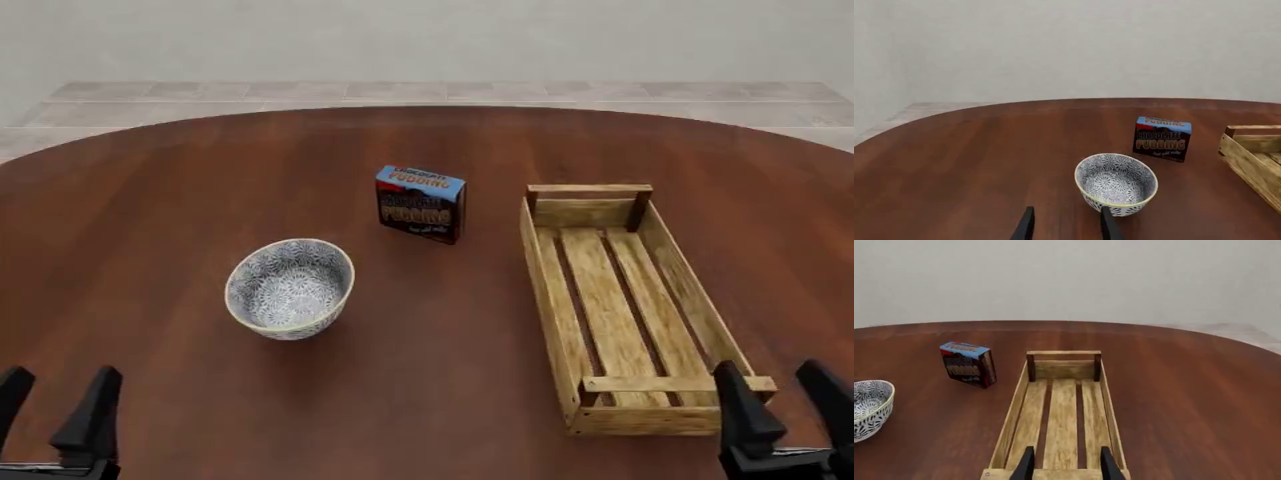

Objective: Pick up the bowl on the left and put it in the tray.

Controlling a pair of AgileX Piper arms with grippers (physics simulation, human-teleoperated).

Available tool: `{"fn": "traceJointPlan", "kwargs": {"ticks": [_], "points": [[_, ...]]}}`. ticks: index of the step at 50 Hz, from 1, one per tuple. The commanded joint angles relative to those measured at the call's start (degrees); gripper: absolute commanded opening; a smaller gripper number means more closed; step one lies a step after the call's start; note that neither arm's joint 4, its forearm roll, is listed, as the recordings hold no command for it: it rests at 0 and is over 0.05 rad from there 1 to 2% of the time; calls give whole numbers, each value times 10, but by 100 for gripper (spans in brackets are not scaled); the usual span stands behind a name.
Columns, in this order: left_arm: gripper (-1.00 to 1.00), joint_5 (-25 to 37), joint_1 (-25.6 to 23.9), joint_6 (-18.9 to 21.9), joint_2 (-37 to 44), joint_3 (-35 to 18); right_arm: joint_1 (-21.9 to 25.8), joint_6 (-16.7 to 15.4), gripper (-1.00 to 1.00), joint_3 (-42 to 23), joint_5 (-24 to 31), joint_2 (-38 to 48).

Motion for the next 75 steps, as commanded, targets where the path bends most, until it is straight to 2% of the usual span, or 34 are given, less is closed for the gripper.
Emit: {"fn": "traceJointPlan", "kwargs": {"ticks": [1,14,15,16,17,18,21,22,23,24,26,28,30,31,32,33,35,37,41,44,45,48,49,53,54,55,57,59,61,62,66,72,75], "points": [[100,0,0,0,0,0,-15,-1,100,-1,43,-88],[100,0,0,0,0,0,-17,1,100,0,37,-72],[100,0,0,0,0,0,-33,-6,100,0,8,-26],[100,0,0,0,0,0,-29,-7,100,0,-17,8],[100,0,0,0,0,0,-29,-7,100,0,-21,12],[100,0,0,0,0,0,-10,14,100,0,-106,127],[100,0,0,0,0,0,8,-4,100,-1,-138,171],[100,0,0,0,0,0,-8,-27,100,-24,-117,173],[100,0,0,0,0,0,-8,-27,100,-24,-115,172],[100,0,0,0,0,0,11,-23,100,-59,-53,120],[100,0,0,0,0,0,4,-38,100,-95,-27,129],[100,0,0,0,0,0,5,-32,100,-107,-22,138],[100,0,0,0,0,0,19,-29,100,-145,-25,201],[100,0,0,0,0,0,19,-29,100,-145,-25,202],[100,0,0,0,0,0,56,-14,100,-164,-29,239],[100,0,0,0,0,0,56,-14,100,-164,-29,239],[100,0,0,0,0,0,37,-37,100,-177,-25,248],[100,0,0,0,0,0,57,-37,100,-193,-13,255],[100,0,0,0,0,0,61,-39,100,-215,1,264],[100,0,0,0,0,0,90,-27,100,-244,18,285],[100,0,0,0,0,0,114,1,100,-258,24,297],[100,0,0,0,0,0,116,-7,100,-279,38,305],[100,0,0,0,0,0,136,5,100,-301,49,313],[100,0,0,0,0,0,141,1,100,-322,56,330],[100,0,0,0,0,0,159,10,100,-331,59,339],[100,0,0,0,0,0,153,11,100,-336,61,340],[100,0,0,0,0,0,158,4,100,-352,65,355],[100,0,0,0,0,0,132,-27,100,-361,60,365],[100,0,0,0,0,0,155,-15,100,-370,61,381],[100,0,0,0,0,0,152,-14,100,-378,60,391],[100,0,0,0,0,0,163,-19,100,-396,62,408],[100,0,0,0,0,0,209,-24,100,-429,67,454],[100,0,0,0,0,0,213,-23,100,-437,70,462]]}}
